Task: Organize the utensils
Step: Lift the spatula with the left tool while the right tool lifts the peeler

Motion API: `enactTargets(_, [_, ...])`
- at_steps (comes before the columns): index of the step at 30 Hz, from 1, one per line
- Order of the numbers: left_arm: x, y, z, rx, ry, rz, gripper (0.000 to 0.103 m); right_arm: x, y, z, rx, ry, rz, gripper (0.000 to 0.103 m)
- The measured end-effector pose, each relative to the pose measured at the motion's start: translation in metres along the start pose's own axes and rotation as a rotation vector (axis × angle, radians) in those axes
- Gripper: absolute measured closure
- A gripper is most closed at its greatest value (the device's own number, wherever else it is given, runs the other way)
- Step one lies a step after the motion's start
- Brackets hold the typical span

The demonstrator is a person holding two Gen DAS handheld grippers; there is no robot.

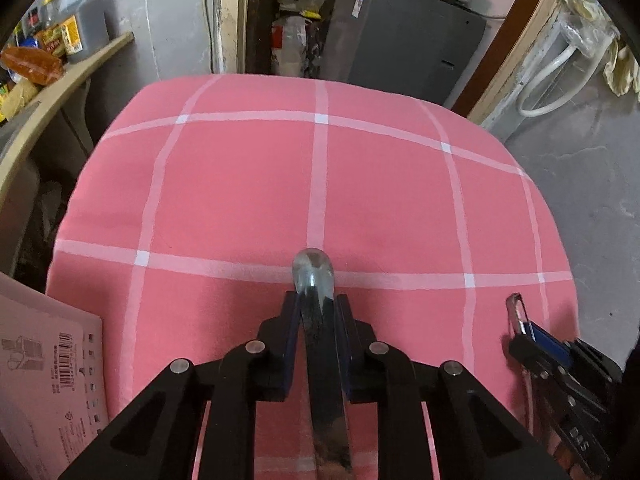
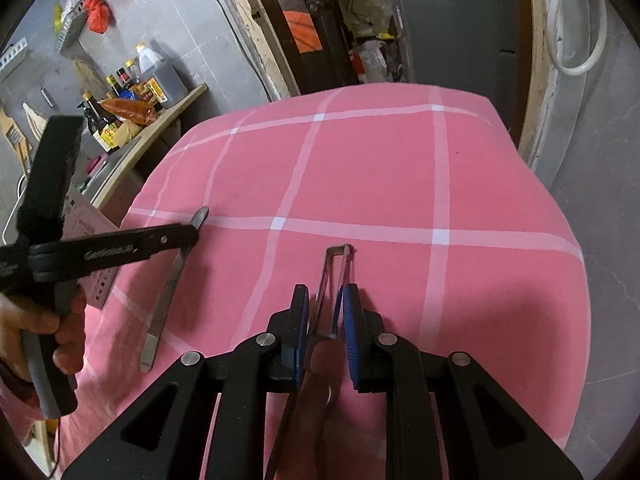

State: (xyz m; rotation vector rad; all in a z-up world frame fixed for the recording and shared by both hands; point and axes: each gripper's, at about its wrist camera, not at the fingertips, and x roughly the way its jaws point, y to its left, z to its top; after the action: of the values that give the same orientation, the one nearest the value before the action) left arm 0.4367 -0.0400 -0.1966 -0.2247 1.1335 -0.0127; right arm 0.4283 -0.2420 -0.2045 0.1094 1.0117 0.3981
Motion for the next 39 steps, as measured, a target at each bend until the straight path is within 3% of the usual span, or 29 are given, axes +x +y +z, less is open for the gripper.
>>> enactTargets(5, [-0.005,0.002,-0.008,-0.005,0.059,-0.077,0.088,0.012,0.004,0.009,0.014,0.051,0.011,0.078])
enactTargets(12, [-0.002,-0.001,-0.004,0.022,0.126,-0.093,0.087,0.017,0.009,0.008,0.045,0.060,0.017,0.075])
enactTargets(19, [-0.005,-0.014,-0.006,0.106,0.115,-0.022,0.088,0.019,0.019,0.010,-0.011,0.076,-0.030,0.075])
enactTargets(20, [-0.006,-0.016,-0.007,0.123,0.112,-0.009,0.088,0.019,0.020,0.011,-0.019,0.078,-0.040,0.075])
enactTargets(23, [-0.008,-0.018,-0.007,0.115,0.108,-0.009,0.093,0.019,0.022,0.013,-0.037,0.089,-0.094,0.091])
enactTargets(24, [-0.010,-0.015,-0.007,0.095,0.099,-0.021,0.102,0.018,0.018,0.013,-0.014,0.089,-0.074,0.092])
enactTargets(26, [-0.010,-0.004,-0.012,0.015,0.120,-0.141,0.102,0.013,0.008,0.013,0.069,0.089,-0.017,0.092])
enactTargets(29, [-0.014,-0.003,-0.026,0.028,0.088,-0.143,0.102,0.005,0.003,0.005,0.100,0.067,0.004,0.092])
enactTargets(32, [-0.015,-0.002,-0.036,0.013,0.119,-0.218,0.102,0.002,0.003,-0.004,0.113,0.074,0.035,0.092])
enactTargets(39, [-0.025,0.003,-0.050,0.049,0.123,-0.118,0.097,0.000,0.003,-0.016,0.123,0.067,0.038,0.092])
